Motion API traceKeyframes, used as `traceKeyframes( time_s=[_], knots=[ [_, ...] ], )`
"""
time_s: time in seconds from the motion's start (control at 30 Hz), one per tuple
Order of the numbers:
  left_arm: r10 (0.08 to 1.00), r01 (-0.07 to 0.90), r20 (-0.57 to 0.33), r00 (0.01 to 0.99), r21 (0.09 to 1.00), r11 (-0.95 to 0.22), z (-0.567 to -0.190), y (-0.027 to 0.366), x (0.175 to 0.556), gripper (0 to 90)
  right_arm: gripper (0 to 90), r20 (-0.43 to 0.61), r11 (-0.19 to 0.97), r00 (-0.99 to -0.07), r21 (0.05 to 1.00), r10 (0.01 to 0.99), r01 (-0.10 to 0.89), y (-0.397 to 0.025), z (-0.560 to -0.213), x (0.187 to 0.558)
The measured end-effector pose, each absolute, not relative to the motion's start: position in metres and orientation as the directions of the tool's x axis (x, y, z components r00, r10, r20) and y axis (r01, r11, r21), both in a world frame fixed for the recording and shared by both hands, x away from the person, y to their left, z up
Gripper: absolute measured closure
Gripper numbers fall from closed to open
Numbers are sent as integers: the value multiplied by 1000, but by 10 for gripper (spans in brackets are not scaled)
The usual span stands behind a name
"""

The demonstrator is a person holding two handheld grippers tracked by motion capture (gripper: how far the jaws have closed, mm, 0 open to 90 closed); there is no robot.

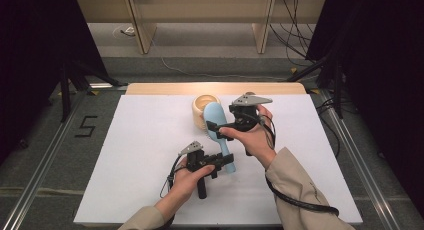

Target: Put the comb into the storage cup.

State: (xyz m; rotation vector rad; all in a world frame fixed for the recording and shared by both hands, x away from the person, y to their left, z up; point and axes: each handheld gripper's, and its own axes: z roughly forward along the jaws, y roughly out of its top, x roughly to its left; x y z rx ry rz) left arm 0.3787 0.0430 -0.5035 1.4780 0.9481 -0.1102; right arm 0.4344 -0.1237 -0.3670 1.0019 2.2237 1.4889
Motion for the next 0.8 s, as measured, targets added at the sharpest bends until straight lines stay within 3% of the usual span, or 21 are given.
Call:
traceKeyframes(
  time_s=[0.8],
  knots=[
    [472,595,-587,658,789,152,-502,42,378,675,3,159,261,-725,864,670,430,-108,-372,448]
  ],
)
